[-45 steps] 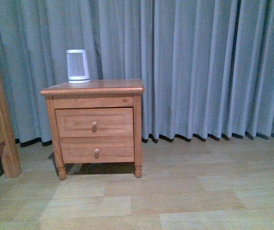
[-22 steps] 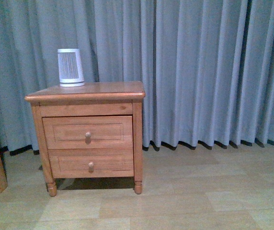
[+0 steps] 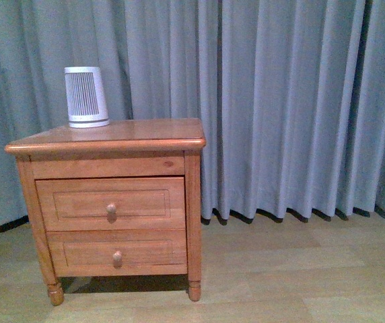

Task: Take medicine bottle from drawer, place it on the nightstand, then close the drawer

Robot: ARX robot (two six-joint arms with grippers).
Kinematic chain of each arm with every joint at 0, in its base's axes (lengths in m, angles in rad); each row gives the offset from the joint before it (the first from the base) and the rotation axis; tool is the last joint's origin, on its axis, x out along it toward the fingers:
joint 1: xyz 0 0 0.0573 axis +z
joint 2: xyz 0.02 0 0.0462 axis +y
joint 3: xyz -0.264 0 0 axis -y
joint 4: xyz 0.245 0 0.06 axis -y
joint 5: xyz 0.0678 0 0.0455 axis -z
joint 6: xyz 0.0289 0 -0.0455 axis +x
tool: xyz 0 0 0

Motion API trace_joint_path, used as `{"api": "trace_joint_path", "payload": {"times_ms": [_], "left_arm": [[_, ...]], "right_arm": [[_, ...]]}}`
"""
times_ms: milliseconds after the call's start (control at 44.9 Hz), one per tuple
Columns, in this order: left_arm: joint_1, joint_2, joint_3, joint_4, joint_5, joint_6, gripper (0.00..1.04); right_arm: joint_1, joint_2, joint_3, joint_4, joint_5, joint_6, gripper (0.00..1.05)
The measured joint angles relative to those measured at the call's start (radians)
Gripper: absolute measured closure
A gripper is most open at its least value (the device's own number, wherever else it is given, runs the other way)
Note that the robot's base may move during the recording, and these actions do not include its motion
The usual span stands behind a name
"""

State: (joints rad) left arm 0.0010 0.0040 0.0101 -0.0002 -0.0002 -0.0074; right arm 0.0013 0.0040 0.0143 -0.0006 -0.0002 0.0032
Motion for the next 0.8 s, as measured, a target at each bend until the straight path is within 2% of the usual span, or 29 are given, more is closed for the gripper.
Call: {"api": "trace_joint_path", "payload": {"times_ms": [802], "left_arm": [[0.000, 0.000, 0.000, 0.000, 0.000, 0.000, 0.06]], "right_arm": [[0.000, 0.000, 0.000, 0.000, 0.000, 0.000, 0.07]]}}
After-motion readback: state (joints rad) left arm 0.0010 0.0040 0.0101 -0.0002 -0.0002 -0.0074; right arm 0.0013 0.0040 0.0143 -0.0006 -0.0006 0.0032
